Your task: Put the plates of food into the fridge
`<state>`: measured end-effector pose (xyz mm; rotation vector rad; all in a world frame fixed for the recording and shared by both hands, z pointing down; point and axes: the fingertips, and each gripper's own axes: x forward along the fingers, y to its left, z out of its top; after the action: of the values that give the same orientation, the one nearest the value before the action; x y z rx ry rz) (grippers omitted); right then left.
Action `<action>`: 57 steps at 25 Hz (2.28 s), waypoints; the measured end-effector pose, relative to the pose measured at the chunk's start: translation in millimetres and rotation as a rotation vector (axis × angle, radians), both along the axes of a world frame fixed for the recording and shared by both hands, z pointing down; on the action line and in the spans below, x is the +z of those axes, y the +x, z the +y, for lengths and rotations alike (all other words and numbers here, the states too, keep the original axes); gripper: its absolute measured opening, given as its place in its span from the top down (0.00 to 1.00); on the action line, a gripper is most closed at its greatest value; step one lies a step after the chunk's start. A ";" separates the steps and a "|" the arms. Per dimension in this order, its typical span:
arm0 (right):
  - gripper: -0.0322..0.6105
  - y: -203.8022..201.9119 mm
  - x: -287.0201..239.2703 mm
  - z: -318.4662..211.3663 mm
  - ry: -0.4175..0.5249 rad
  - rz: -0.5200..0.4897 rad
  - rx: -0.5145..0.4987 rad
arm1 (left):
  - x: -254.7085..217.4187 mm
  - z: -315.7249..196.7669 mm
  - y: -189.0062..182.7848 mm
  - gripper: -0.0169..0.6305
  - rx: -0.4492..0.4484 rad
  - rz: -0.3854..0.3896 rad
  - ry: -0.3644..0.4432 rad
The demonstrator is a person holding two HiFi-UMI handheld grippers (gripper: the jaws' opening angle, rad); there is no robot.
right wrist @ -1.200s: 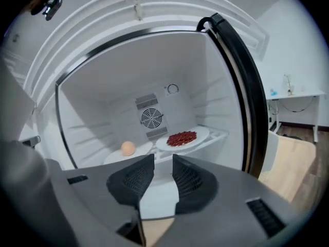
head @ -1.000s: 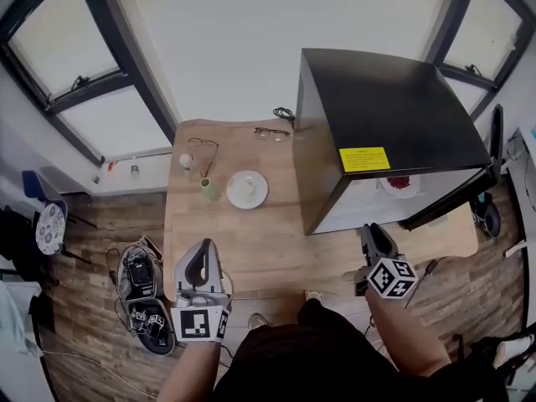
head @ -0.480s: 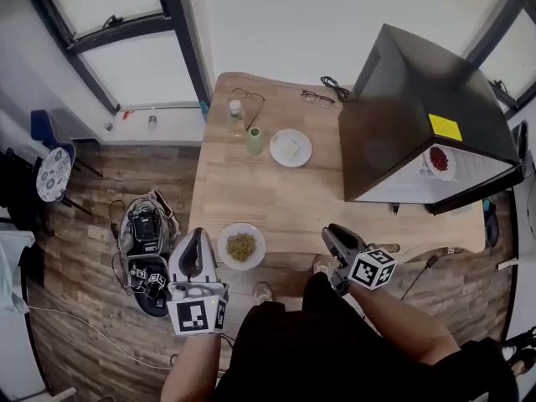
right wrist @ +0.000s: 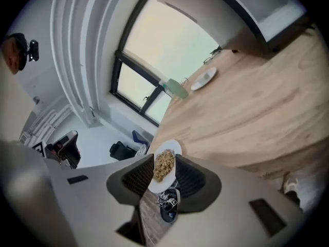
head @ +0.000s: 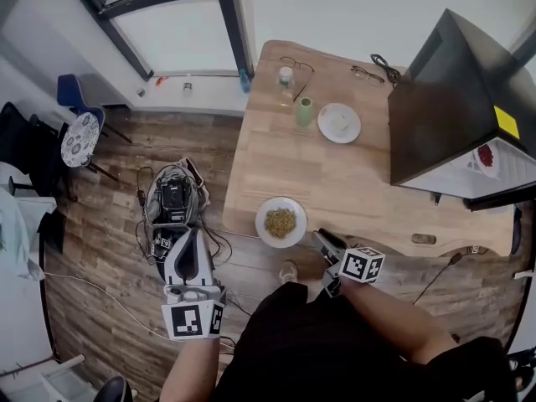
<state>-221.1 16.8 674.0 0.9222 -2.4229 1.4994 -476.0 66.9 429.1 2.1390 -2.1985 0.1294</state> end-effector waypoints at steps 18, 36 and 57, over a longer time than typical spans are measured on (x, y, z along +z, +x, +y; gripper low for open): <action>0.87 -57.7 58.4 19.8 -0.382 -0.171 0.052 | 5.1 20.0 -28.1 0.97 -0.039 -0.053 -0.055; 0.89 31.4 -23.8 -19.1 -0.229 -0.352 0.227 | -17.9 -44.7 54.6 0.97 0.171 -0.037 0.030; 0.89 229.2 -69.9 -39.6 -0.085 -0.370 0.580 | -35.9 -134.1 222.0 0.97 0.490 -0.006 0.084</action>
<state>8.1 -22.7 604.1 1.5433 -2.4141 2.1088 -254.1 -67.2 393.2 2.6804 -1.6620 0.0682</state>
